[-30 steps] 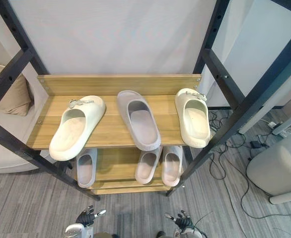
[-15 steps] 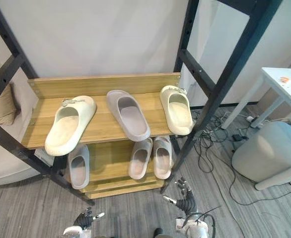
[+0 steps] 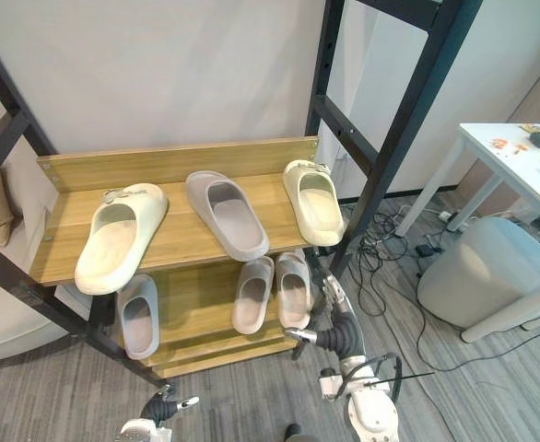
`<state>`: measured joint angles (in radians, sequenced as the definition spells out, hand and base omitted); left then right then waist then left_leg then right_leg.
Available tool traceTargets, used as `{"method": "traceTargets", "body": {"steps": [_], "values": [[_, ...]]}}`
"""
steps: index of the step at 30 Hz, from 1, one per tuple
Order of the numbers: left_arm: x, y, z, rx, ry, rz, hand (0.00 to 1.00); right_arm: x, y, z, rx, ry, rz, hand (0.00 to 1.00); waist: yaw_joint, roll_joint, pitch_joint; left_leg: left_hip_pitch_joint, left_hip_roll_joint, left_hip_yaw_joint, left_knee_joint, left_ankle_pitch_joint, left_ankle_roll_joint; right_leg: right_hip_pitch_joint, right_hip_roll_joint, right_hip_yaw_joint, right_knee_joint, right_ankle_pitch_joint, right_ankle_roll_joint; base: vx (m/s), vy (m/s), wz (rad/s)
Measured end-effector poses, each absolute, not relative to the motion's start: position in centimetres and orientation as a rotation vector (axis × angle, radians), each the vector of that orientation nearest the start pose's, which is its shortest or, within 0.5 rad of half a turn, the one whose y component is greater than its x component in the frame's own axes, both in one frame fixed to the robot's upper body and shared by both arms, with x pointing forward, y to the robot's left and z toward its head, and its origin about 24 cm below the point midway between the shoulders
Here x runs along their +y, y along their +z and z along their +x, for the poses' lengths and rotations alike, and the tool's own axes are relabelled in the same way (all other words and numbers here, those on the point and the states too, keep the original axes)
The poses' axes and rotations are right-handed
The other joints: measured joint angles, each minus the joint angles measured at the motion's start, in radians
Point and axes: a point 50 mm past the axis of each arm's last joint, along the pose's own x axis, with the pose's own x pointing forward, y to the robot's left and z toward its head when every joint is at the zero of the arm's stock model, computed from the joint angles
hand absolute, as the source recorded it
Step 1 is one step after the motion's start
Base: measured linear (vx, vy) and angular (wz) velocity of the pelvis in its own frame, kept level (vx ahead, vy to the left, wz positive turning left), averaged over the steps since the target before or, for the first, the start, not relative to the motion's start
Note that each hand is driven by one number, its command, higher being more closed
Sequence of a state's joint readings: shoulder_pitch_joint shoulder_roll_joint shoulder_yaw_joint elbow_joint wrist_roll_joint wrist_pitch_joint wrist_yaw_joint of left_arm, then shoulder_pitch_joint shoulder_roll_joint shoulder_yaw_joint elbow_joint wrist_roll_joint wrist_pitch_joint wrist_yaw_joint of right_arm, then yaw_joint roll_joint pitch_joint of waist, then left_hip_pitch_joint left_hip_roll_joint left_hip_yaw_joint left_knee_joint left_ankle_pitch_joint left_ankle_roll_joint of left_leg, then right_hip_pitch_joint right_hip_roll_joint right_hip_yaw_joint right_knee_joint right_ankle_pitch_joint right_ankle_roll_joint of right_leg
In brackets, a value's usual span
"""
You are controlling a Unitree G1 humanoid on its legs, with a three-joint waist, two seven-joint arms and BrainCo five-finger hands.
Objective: Organize the slippers on the shoe rack
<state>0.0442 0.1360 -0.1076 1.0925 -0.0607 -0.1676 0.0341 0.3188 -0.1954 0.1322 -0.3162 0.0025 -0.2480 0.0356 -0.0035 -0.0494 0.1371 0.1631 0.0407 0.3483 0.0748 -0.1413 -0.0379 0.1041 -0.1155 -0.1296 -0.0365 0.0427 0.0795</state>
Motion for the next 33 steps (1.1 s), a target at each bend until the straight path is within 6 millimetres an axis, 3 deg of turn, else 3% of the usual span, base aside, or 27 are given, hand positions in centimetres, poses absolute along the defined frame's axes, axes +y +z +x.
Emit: {"method": "traceTargets", "body": {"steps": [5, 19, 33], "values": [[19.2, -15.4, 11.4, 0.968, 0.035, 0.128, 0.0, -15.4, 10.1, 20.5, -0.397, 0.202, -0.168, 0.0, 0.005, 0.0, -0.001, 0.005, -0.003, -0.012, 0.0, 0.001, 0.002, 0.01, -0.003, -0.011, 0.0, 0.0, 0.0, 0.0, -0.016, 0.06], [19.4, -15.4, 11.3, 0.96, 0.043, 0.088, 0.0, -16.3, 14.6, 23.9, -0.581, 0.222, -0.255, 0.0, 0.01, -0.001, -0.002, -0.022, -0.024, -0.071, -0.004, 0.007, 0.012, 0.014, -0.02, -0.068, -0.004, -0.008, 0.01, 0.02, -0.015, 0.12], [19.3, -15.1, 11.9, 0.934, 0.028, 0.083, 0.0, -20.0, 14.5, 31.2, -0.424, 0.093, -0.399, 0.0, 0.043, -0.011, -0.007, -0.07, -0.034, -0.105, -0.007, 0.011, 0.018, -0.019, -0.026, -0.089, -0.012, -0.007, 0.011, 0.02, -0.016, 0.05]]}}
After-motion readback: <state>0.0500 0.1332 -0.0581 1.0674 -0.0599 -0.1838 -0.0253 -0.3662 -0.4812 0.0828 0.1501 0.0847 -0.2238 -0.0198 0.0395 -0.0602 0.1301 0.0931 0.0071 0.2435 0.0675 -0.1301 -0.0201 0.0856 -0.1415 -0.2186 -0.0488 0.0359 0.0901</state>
